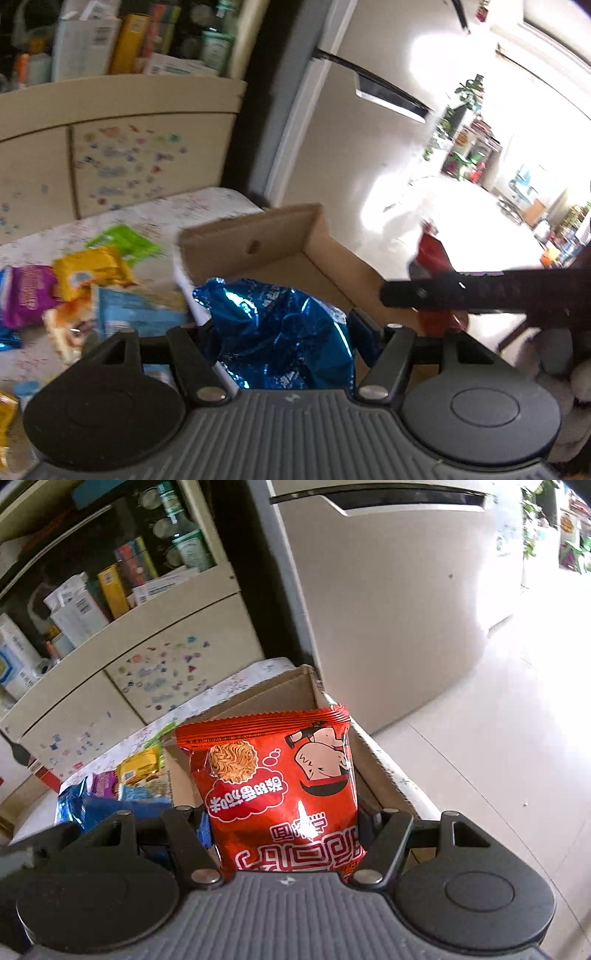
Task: Organize snacks
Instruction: 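Open right tool dropping red bag into box while left tool releases blue bag there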
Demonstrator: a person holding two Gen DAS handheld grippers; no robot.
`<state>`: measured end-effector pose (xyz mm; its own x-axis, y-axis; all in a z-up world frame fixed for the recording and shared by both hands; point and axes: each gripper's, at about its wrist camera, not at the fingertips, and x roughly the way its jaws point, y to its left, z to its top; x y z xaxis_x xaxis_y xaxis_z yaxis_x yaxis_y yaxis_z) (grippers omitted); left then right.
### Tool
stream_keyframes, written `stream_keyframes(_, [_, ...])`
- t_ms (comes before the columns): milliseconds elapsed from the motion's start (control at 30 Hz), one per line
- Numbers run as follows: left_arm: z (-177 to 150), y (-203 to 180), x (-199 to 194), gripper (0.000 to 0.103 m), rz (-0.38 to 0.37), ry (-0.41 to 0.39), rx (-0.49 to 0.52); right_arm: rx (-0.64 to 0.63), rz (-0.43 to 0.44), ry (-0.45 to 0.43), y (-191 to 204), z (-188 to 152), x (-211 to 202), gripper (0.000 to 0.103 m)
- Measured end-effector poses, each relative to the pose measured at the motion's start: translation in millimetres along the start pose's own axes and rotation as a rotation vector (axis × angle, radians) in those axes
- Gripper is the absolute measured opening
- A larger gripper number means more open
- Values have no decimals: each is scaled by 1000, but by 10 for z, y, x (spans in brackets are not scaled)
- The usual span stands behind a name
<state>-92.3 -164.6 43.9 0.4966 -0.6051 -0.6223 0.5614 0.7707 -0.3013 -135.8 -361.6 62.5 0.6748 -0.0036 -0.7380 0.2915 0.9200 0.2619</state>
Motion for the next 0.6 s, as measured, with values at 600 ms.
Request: stream_keyframes(600, [15, -127, -79, 94, -24, -25, 21, 63, 16, -4, -40, -13, -29, 91])
